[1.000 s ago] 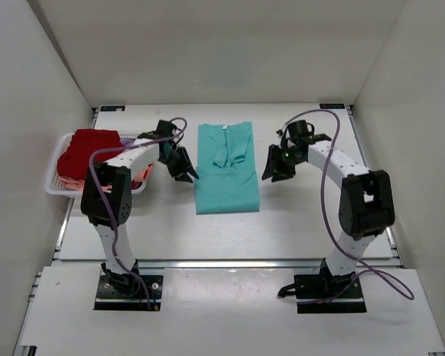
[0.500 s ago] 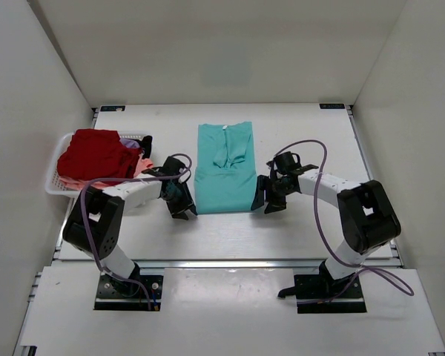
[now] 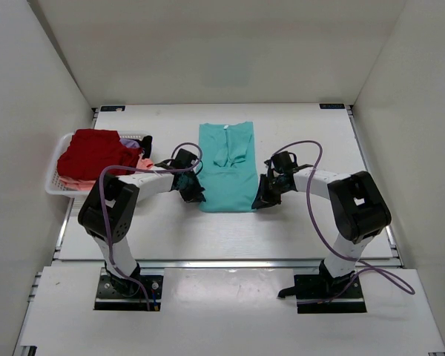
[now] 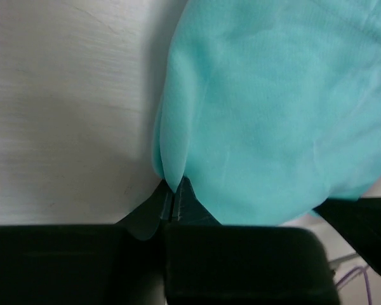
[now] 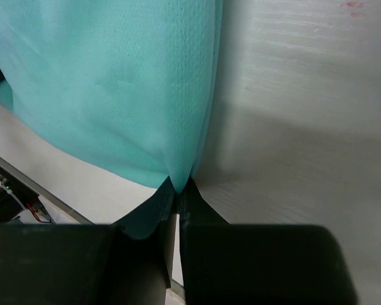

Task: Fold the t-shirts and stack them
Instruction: Grab one side of the 2/3 rectangular tshirt with both arms, then fold the long partially folded tshirt into a neat square

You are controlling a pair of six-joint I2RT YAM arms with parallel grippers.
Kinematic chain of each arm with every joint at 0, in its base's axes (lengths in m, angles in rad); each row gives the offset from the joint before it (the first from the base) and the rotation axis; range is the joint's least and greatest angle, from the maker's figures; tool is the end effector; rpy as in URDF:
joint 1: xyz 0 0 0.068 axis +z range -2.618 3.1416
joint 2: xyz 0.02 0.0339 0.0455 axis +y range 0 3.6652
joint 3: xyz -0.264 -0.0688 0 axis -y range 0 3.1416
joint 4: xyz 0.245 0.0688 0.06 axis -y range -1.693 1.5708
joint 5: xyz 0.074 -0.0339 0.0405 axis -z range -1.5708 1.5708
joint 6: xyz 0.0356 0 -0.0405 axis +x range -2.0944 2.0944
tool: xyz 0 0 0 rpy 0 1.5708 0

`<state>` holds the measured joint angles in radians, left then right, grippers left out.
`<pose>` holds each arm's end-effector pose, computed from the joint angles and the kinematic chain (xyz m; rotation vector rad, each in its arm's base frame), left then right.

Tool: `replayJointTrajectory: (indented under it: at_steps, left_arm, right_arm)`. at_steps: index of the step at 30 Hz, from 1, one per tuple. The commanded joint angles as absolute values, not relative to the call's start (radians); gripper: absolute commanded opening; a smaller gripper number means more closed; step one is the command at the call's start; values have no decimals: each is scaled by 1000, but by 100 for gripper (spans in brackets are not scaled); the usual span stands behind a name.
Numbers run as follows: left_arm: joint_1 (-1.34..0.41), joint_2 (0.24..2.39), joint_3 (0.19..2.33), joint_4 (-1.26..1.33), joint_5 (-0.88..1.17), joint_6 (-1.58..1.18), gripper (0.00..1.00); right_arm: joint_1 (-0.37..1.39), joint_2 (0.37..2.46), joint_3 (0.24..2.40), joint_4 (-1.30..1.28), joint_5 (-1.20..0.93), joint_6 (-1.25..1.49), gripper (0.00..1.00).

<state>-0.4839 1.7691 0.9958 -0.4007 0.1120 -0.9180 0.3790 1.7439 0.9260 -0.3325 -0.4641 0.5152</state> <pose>0.2916 -0.1578 0.1433 -0.5862 2.8082 -0.4948 0.2914 0.1332 0.1392 0.0503 2.8401 0.8662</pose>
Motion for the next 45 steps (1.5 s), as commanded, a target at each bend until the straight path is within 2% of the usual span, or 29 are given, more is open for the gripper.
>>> replayJointTrajectory:
  at_steps: [1,8,12,16,20,25,30,35,40,43,44,45]
  left_arm:
    - [-492,1769,965,-434,74,-884,0]
    - [-488,1515,705,-511,187,-801,0]
    - [-541,1358,591,-571,224,-801,0]
    - [-577,1243,534,-606,275,-834,0]
    - [-531,1186,543,-664,287,-821,0]
    - [-479,1227,668,-701,331,-782,0]
    - [-416,1385,897,-713,348,-739,0]
    - [-325,1645,1178,-719,359,-722,0]
    - [-247,1916,1561,-686,357,-784,0]
    - [-195,2066,1704,-493,429,-906,12]
    - [-181,2110,1726,-441,463,-978,23]
    - [-170,2146,1742,-335,472,-1038,45]
  right_arm:
    - [382,1721,928,-357,-414,482,0]
    - [452,1522,787,-457,-423,491,0]
    - [567,1390,700,-495,-446,551,0]
    - [658,1255,609,-492,-512,665,0]
    - [666,1200,578,-509,-571,698,0]
    - [568,1253,699,-592,-635,594,0]
    - [427,1405,947,-676,-653,463,0]
    - [324,1648,1228,-726,-658,413,0]
    - [226,1915,1590,-695,-657,454,1]
    - [193,2049,1759,-605,-620,506,1]
    - [184,2095,1804,-541,-583,515,3]
    - [169,2120,1821,-520,-563,538,9]
